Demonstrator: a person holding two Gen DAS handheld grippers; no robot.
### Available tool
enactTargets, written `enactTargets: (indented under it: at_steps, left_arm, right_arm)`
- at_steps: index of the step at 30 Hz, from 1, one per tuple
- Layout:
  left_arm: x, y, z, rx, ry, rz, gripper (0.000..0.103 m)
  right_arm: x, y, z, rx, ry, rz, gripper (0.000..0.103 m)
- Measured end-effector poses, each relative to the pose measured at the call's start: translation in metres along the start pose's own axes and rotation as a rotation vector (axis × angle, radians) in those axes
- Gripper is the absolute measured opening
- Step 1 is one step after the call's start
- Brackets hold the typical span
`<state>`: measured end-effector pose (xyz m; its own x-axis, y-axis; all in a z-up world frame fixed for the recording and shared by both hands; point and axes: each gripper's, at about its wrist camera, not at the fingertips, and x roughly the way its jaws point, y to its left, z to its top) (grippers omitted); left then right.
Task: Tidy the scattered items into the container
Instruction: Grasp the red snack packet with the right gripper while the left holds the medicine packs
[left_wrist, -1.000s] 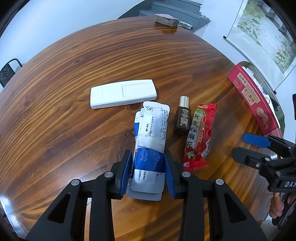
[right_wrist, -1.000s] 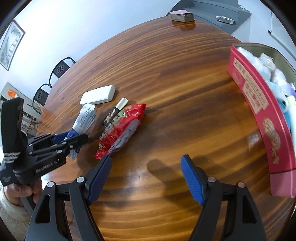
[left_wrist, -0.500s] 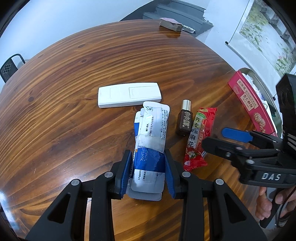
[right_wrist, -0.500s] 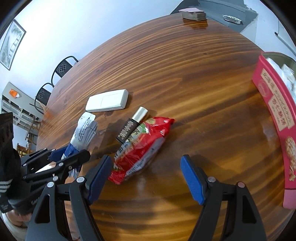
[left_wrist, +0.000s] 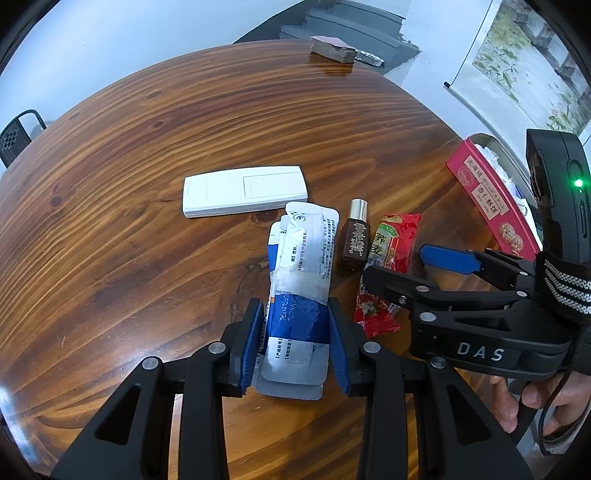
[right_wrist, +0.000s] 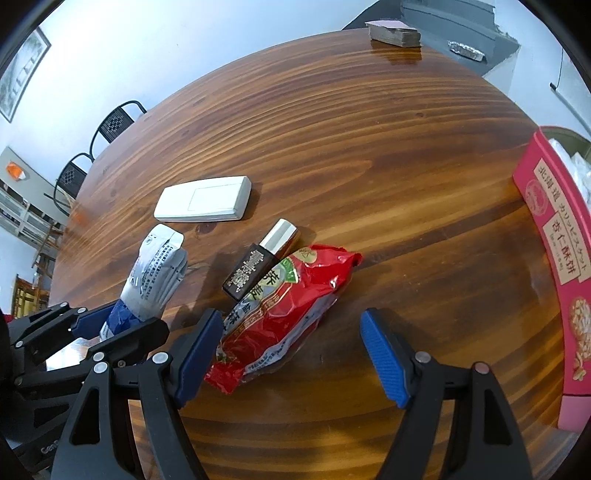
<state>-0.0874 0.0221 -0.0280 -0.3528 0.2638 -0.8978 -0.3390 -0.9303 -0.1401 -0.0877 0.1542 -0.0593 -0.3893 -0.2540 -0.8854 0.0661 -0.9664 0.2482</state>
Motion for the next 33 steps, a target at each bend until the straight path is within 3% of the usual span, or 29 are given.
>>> enactTargets:
  at_steps: [25, 33]
  left_arm:
    - [0.004, 0.001, -0.001, -0.015, 0.014, 0.005, 0.037]
    - [0.005, -0.004, -0.001, -0.006, 0.02, 0.006, 0.037]
  right_arm:
    - [0.005, -0.008, 0.0, -0.105, -0.028, -0.242, 0.082]
    - [0.003, -0.021, 0.002, -0.087, -0.047, -0.261, 0.082]
